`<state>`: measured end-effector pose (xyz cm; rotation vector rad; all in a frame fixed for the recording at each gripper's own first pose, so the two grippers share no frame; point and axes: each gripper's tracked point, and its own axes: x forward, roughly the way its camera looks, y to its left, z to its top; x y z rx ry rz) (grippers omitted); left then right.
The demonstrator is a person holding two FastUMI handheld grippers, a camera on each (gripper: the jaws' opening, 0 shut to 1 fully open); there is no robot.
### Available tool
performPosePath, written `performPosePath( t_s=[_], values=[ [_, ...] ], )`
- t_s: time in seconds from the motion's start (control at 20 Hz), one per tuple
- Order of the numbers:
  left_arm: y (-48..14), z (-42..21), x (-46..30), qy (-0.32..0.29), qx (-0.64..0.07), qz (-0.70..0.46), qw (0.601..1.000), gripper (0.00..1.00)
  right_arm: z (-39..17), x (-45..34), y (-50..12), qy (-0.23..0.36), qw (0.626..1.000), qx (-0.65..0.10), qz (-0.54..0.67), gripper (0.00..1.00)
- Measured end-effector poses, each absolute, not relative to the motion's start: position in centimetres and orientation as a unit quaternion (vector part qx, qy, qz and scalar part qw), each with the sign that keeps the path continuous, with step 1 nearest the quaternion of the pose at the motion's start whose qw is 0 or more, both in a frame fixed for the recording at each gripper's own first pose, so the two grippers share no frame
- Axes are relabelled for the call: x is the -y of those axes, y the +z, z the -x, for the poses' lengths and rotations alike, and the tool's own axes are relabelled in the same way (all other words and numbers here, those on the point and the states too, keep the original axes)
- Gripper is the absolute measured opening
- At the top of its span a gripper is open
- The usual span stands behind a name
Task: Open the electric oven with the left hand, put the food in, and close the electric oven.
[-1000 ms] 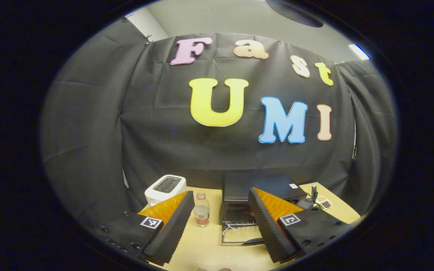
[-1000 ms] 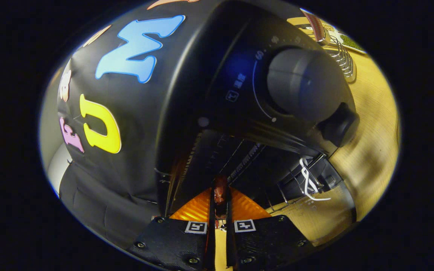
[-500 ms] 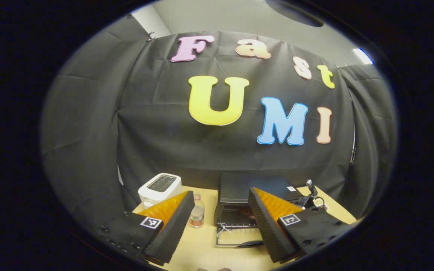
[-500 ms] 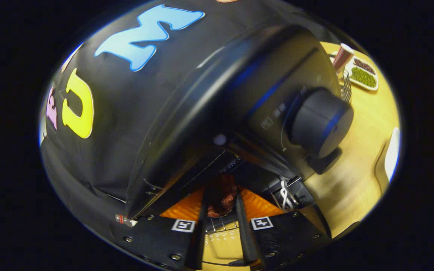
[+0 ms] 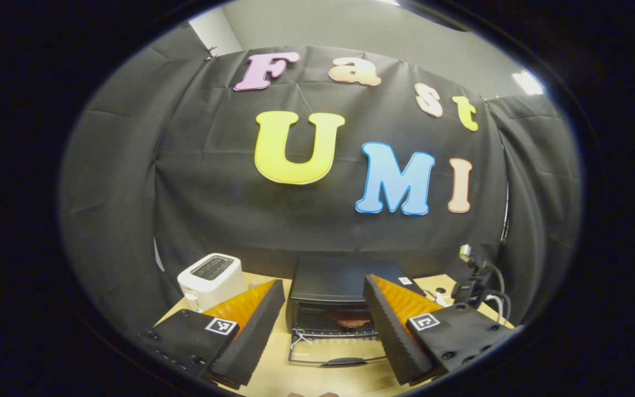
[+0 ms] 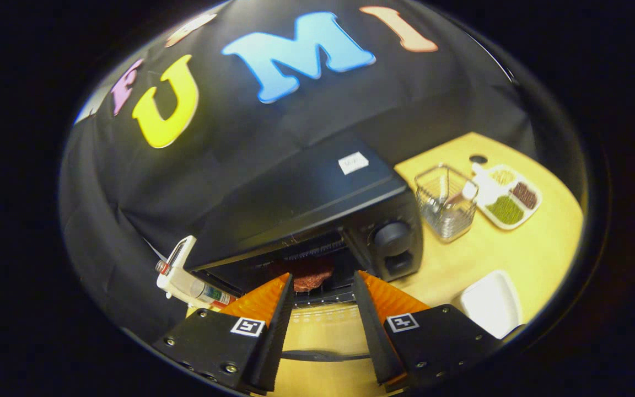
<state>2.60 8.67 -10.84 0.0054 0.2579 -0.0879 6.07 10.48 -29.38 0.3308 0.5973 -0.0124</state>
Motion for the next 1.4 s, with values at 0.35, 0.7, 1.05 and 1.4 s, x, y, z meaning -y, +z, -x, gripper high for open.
performPosePath(
  t_s=[0.35,0.7,1.05,1.4],
  values=[
    [-10.0,-3.0,-3.7,-0.064,-0.111,0.000,0.992,0.97,-2.4,-5.0,-15.5,-0.009,0.987,-0.152,-0.059,0.65],
    [-7.8,-2.7,1.3,-0.095,-0.082,-0.010,0.992,1.00,1.0,-0.5,-7.7,-0.053,0.994,-0.083,-0.040,0.65],
    [-7.5,-2.6,3.1,-0.102,-0.079,-0.016,0.992,1.00,2.4,1.9,-5.5,-0.079,0.995,-0.056,-0.013,0.92],
    [-13.9,-2.9,2.6,-0.093,-0.168,-0.014,0.981,1.00,2.0,2.8,-6.7,-0.079,0.994,-0.068,-0.015,0.92]
  ],
)
